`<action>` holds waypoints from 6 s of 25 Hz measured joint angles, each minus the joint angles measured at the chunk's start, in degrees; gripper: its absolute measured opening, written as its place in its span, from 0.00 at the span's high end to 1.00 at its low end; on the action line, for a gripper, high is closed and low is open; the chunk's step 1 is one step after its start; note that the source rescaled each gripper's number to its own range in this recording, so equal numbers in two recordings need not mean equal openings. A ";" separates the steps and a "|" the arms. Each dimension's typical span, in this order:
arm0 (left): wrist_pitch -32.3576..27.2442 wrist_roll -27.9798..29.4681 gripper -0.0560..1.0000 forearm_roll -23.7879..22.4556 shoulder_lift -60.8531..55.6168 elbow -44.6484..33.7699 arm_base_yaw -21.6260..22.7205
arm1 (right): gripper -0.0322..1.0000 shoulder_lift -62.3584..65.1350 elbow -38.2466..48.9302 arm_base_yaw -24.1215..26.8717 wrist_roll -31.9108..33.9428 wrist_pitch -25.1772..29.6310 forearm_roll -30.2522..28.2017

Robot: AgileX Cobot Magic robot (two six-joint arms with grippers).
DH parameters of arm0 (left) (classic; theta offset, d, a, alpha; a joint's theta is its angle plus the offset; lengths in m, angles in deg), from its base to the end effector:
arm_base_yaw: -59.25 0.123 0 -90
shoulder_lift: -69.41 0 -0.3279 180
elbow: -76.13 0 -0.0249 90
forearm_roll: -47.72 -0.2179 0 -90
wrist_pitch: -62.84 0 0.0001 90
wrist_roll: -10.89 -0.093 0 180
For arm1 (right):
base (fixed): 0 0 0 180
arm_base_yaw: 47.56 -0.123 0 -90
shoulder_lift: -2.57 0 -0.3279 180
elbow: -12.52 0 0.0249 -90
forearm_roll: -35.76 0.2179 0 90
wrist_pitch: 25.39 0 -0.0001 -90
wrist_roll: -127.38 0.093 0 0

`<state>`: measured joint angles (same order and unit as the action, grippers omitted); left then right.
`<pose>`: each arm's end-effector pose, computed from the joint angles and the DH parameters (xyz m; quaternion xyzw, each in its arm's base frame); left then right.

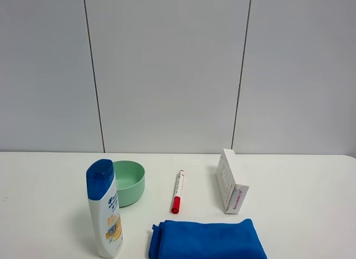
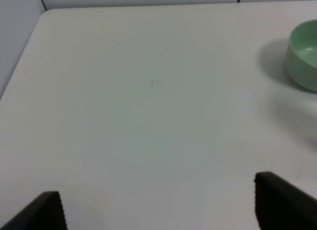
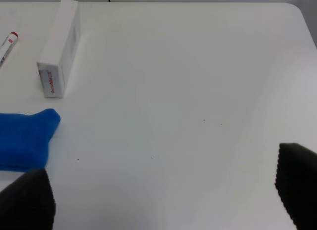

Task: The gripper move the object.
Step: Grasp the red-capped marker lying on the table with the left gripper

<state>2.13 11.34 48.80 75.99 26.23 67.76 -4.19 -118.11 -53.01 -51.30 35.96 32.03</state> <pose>-0.0741 -0.0126 0.2591 -0.0663 0.8509 0.0272 0.5204 -0.0754 -0.0125 0.2609 -0.0293 0.8539 -0.0018 0.5197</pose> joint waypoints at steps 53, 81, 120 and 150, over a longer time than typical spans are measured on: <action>16.54 -6.22 0.29 7.84 34.16 7.57 0.00 | 0.00 0.00 0.00 0.00 0.00 0.00 0.00; 25.49 6.51 0.10 -1.78 77.28 35.11 -33.88 | 0.00 0.00 0.00 0.00 0.00 0.00 0.00; 33.94 10.71 0.10 13.85 113.33 56.94 -41.56 | 0.00 -0.03 0.00 0.00 0.00 0.00 0.00; 7.28 6.19 0.10 15.68 137.88 89.65 -38.82 | 0.00 -0.03 0.00 0.00 0.00 0.00 0.00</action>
<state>9.41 17.53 64.48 213.87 115.88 28.93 -4.22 -118.11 -53.01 -51.30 35.96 32.03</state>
